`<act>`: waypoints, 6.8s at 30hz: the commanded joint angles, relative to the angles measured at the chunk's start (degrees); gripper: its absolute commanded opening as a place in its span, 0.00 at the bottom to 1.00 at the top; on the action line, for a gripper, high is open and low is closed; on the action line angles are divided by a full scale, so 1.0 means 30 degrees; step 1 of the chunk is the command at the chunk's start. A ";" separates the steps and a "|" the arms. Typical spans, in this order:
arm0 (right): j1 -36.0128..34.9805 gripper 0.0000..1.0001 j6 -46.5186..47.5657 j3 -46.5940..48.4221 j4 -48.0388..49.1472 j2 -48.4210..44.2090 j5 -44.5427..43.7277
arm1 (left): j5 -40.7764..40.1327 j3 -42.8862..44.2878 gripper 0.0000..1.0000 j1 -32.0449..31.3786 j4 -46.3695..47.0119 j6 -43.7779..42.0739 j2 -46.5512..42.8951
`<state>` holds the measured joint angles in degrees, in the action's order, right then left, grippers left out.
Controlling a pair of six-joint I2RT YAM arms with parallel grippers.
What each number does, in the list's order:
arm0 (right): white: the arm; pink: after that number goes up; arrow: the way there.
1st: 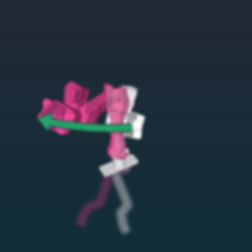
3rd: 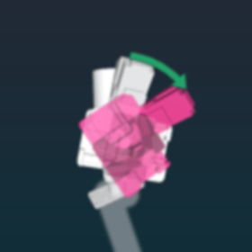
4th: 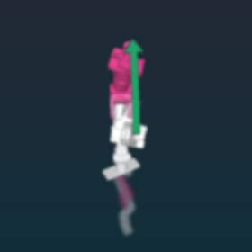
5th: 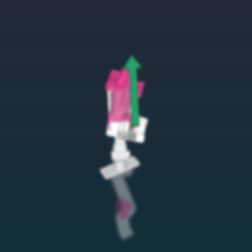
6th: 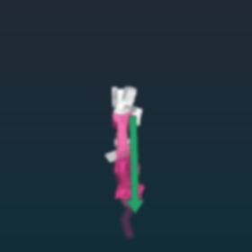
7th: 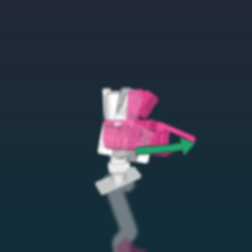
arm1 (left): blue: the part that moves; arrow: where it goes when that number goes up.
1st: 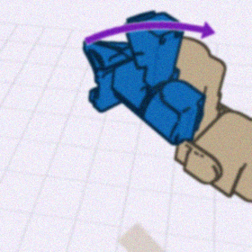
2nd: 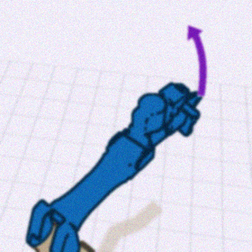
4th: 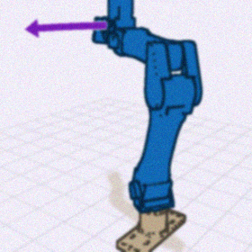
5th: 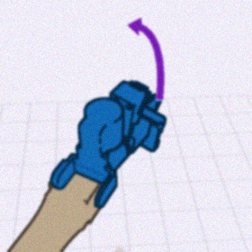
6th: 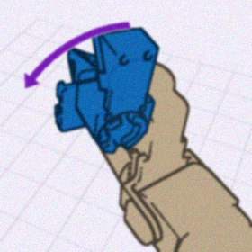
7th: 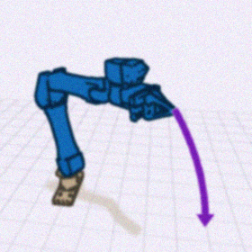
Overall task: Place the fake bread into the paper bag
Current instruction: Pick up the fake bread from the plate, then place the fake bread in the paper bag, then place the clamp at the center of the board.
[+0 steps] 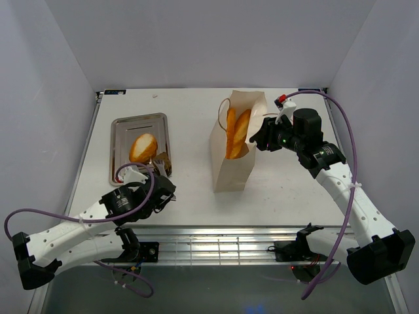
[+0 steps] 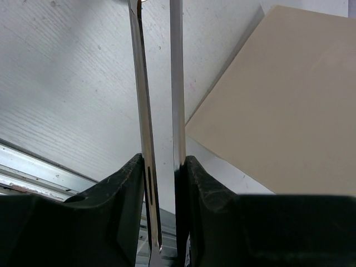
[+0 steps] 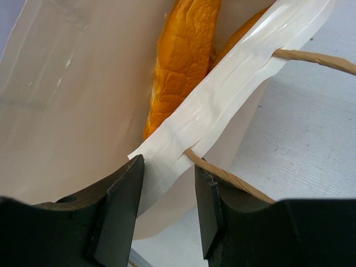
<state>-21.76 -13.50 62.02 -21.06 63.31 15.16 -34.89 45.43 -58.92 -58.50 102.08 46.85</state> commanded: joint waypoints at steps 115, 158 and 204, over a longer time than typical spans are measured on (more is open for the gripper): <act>0.0017 0.48 0.0456 0.1945 -0.2180 -0.0273 -0.1742 | 0.2351 0.8648 0.20 -0.0078 1.0828 -1.8056 -0.3867; 0.0017 0.48 0.0515 0.0538 -0.1301 -0.0038 -0.0658 | -0.2960 -0.0259 0.44 -0.0078 -0.1362 -0.6636 -0.2697; 0.0017 0.49 0.0456 -0.0106 -0.1184 -0.0331 -0.0570 | -0.0995 -0.3431 0.68 -0.0078 0.0984 -0.5664 -0.2496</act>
<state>-21.76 -13.10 62.87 -23.38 62.94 13.63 -35.24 30.96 -59.00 -55.20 91.79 37.26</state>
